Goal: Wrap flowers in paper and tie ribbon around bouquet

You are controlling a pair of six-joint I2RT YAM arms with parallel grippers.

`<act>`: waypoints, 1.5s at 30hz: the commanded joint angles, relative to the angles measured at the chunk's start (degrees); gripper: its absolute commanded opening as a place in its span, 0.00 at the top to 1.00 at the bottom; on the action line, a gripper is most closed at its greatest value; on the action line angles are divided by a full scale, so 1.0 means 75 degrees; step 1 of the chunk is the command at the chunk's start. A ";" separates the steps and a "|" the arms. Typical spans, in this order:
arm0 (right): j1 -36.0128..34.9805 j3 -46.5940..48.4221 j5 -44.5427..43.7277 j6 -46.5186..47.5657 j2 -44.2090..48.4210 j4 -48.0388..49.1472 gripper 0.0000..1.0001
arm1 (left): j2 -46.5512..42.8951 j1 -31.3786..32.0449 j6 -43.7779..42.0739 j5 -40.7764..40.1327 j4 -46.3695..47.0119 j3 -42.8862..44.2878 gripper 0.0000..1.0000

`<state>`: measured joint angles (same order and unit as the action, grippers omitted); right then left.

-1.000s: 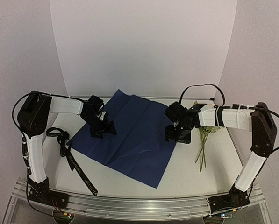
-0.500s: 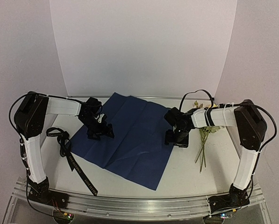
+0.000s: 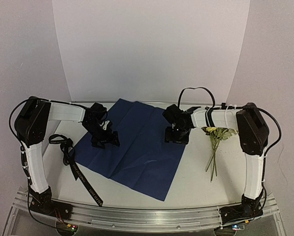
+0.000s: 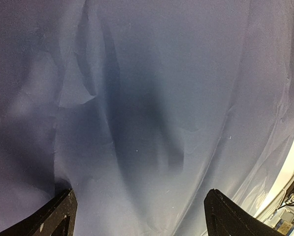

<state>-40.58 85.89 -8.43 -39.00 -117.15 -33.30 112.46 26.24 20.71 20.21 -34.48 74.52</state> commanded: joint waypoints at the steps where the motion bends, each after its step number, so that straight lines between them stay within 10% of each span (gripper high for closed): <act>1: -0.0137 0.0642 -0.0469 0.0242 -0.0577 -0.0575 0.38 | -0.0138 -0.0027 -0.0160 -0.0134 -0.0374 0.0167 0.07; 35: -0.1097 -0.2448 -0.0543 -0.1722 0.0821 -0.1077 0.48 | -0.0065 0.0335 -0.0195 -0.0223 -0.0678 0.0765 0.07; 45: -0.0895 -0.1635 -0.0736 -0.1306 0.1582 -0.1107 0.41 | -0.0187 0.0360 -0.0124 -0.0384 -0.0703 0.0929 0.07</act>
<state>-48.51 68.93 -13.54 -50.75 -110.03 -39.38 112.49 28.73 19.50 18.93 -39.09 78.43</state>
